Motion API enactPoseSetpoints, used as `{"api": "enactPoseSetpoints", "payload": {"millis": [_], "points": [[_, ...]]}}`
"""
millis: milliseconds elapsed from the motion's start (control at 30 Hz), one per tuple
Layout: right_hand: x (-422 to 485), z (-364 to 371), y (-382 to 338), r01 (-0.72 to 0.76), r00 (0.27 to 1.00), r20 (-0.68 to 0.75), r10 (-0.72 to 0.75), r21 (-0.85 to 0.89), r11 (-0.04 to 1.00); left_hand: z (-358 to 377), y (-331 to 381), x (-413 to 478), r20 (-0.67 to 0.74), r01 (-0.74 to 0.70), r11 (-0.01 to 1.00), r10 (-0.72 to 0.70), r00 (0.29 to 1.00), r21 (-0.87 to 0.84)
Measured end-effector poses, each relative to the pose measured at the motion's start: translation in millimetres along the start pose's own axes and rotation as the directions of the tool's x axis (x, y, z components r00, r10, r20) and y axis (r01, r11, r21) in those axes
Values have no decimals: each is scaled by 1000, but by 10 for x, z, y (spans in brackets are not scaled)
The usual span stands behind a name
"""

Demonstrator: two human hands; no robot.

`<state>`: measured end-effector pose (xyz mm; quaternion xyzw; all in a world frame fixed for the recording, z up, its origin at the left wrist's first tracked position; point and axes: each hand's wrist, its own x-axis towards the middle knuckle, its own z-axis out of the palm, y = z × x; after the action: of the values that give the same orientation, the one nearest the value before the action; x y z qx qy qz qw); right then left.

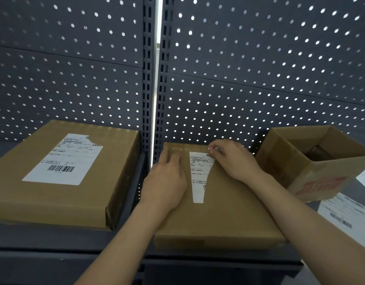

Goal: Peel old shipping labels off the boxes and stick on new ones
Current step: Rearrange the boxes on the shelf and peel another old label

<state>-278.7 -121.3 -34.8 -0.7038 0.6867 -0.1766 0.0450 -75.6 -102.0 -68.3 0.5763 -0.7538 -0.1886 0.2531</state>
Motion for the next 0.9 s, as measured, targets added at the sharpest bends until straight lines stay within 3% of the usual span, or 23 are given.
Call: {"api": "enactPoseSetpoints", "payload": {"millis": [533, 900], "points": [[-1, 112, -54, 97, 993, -34, -115, -334, 938, 3, 9, -15, -31, -11, 1000, 12, 999, 27], [58, 69, -141, 40, 998, 64, -22, -312, 949, -7, 19, -23, -31, -10, 1000, 11, 999, 17]]}}
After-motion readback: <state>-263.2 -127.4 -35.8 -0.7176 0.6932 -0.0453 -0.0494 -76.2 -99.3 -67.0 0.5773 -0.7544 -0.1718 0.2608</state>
